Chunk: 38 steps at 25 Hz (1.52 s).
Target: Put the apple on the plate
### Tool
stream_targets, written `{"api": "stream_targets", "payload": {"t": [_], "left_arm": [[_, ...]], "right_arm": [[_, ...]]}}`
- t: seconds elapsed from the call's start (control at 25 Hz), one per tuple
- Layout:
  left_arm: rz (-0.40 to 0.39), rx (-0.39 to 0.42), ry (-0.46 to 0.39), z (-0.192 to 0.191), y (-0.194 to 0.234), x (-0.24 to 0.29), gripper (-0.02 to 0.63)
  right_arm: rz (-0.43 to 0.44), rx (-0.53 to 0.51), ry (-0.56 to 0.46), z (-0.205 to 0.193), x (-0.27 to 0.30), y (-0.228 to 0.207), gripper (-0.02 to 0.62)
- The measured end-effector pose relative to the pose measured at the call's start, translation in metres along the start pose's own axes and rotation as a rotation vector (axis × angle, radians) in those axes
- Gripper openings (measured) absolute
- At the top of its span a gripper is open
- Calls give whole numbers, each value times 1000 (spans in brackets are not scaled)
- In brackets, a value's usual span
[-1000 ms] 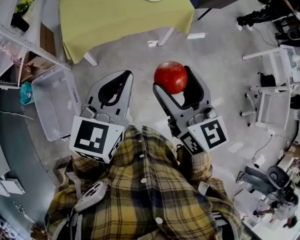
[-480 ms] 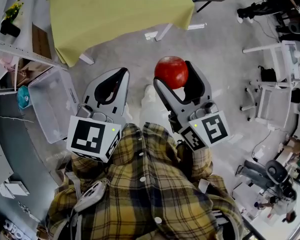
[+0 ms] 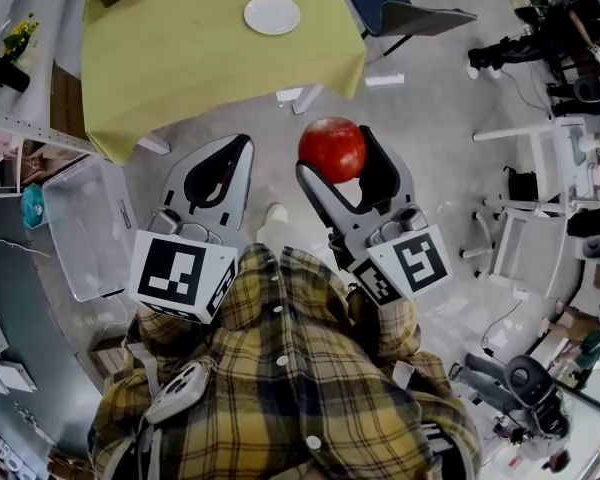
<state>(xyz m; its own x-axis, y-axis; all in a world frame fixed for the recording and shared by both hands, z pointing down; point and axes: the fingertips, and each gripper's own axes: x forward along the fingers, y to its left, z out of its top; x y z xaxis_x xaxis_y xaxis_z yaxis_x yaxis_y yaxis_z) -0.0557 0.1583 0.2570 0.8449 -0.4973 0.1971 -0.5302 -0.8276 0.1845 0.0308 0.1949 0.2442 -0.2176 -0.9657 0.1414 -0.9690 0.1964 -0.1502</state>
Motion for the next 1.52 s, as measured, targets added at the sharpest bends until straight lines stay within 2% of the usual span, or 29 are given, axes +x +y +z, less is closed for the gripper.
{"api": "stream_targets", "payload": {"t": [0.2, 0.48, 0.88, 1.2, 1.52], "left_arm": [[40, -13, -8, 11, -20, 42, 5], [109, -21, -14, 13, -18, 69, 5], [113, -9, 9, 15, -6, 114, 5], [94, 18, -10, 41, 40, 168, 5], [76, 23, -16, 72, 114, 220, 6]], "right_arm": [[50, -5, 22, 8, 0, -46, 373], [81, -2, 22, 10, 3, -82, 373], [90, 34, 36, 3, 28, -115, 373], [86, 28, 31, 17, 92, -147, 373], [92, 17, 22, 42, 187, -167, 373]]}}
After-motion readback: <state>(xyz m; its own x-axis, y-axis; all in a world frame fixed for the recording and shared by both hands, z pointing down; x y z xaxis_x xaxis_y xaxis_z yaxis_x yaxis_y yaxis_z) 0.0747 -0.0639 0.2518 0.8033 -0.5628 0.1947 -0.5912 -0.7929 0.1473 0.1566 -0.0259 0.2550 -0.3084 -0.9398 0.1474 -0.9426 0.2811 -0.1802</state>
